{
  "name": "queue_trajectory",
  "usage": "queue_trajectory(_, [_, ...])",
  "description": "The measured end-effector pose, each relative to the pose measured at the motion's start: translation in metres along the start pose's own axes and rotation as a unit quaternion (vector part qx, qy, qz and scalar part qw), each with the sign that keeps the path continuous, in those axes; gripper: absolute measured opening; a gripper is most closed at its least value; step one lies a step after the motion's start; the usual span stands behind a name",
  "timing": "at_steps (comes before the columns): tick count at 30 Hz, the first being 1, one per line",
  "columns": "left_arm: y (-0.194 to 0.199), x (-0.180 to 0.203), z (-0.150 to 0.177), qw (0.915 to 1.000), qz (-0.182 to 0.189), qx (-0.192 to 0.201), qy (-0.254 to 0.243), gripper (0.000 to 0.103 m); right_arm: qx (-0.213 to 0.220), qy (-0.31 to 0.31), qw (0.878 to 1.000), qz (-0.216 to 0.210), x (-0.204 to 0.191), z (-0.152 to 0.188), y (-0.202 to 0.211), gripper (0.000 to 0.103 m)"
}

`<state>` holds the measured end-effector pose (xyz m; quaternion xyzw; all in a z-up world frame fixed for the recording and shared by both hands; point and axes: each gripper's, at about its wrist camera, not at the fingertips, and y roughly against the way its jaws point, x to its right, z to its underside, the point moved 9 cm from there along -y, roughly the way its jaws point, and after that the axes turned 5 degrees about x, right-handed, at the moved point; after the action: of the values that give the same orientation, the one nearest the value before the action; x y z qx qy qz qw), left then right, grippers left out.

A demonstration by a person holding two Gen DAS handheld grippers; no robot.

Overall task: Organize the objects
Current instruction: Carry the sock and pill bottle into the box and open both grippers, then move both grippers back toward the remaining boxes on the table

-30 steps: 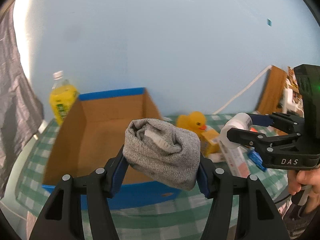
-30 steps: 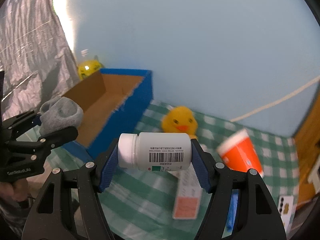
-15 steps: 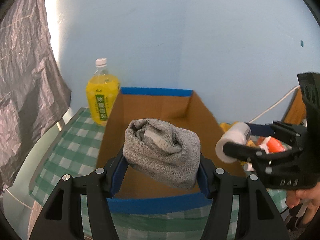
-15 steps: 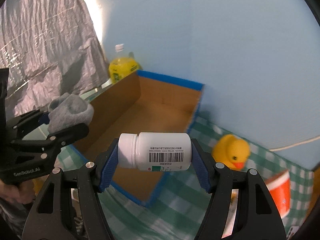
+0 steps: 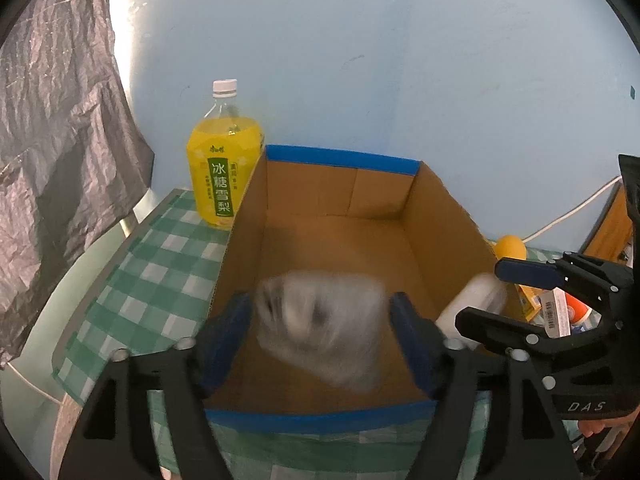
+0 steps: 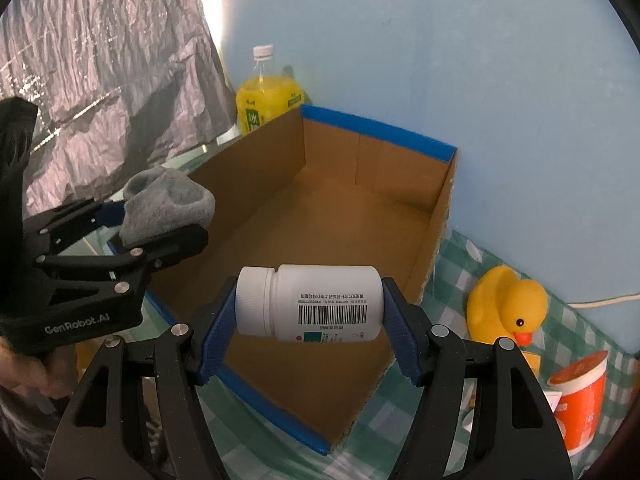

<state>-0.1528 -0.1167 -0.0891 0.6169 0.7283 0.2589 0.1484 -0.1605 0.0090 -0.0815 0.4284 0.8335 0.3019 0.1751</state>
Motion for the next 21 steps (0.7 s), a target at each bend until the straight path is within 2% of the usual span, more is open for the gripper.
queue_trajectory(1, [0.002,-0.001,-0.001,1.0000,-0.004,0.004,-0.001,0.087,0.001,0.001,1.000,0.002,0.000,0.000,0.000,0.069])
queue_trajectory(4, [0.007,-0.003,-0.005,0.9998,-0.015,0.013,-0.002,0.090,0.002,0.003,1.000,0.007,0.000,-0.001,0.001,0.070])
queue_trajectory(9, [0.014,-0.006,-0.007,0.9996,-0.022,0.016,0.000,0.095,0.013,-0.004,1.000,0.015,0.003,-0.002,0.008,0.080])
queue_trajectory(11, [0.017,-0.004,-0.008,0.9996,-0.021,0.020,-0.001,0.103,0.016,-0.003,1.000,0.020,0.004,-0.001,0.011,0.081])
queue_trajectory(21, [0.022,0.015,-0.009,0.9992,-0.028,0.016,-0.023,0.102,0.035,-0.018,0.998,0.053,0.032,0.001,0.030,0.084])
